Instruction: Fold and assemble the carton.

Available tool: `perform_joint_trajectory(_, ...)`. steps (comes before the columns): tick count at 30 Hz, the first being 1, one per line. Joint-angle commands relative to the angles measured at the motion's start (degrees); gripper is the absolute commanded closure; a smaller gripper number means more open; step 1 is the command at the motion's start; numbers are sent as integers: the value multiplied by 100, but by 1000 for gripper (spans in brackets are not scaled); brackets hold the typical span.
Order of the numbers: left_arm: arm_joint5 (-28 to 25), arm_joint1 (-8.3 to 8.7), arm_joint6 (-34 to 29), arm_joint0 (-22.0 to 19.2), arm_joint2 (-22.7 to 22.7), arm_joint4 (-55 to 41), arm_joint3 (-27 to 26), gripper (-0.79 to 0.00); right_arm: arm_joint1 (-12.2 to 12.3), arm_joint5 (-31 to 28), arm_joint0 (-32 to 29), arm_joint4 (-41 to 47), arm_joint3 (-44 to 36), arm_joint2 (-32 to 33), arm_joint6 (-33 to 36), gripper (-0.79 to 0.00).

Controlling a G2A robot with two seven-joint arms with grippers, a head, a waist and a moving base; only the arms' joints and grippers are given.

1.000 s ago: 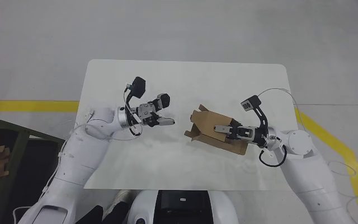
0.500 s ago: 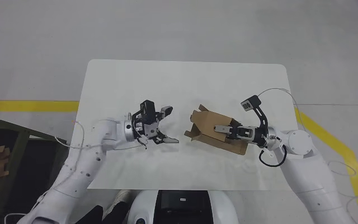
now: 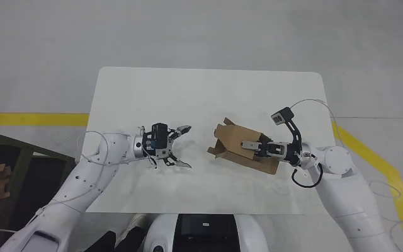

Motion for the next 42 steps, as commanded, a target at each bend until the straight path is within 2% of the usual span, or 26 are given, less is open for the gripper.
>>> perform_joint_trajectory(1,0,0,0,0,0,0,0,-785,0,0,0,0,0,0,0,0)
perform_joint_trajectory(5,19,-8,-99,61,32,-44,-59,-785,0,0,0,0,0,0,0,0)
perform_joint_trajectory(8,0,-28,-638,108,88,-134,-185,-785,-1,73,-54,-101,-117,-25,-136,0)
perform_joint_trajectory(13,0,-60,-938,124,347,-513,-291,-785,5,24,-89,-112,-219,-45,-36,0)
perform_joint_trajectory(30,0,9,-611,-441,1446,-767,-574,-785,-22,-8,-79,-93,-259,-277,71,0)
perform_joint_trajectory(42,0,99,-505,-730,1810,-957,-642,-785,-39,26,-44,-114,-319,-446,161,0)
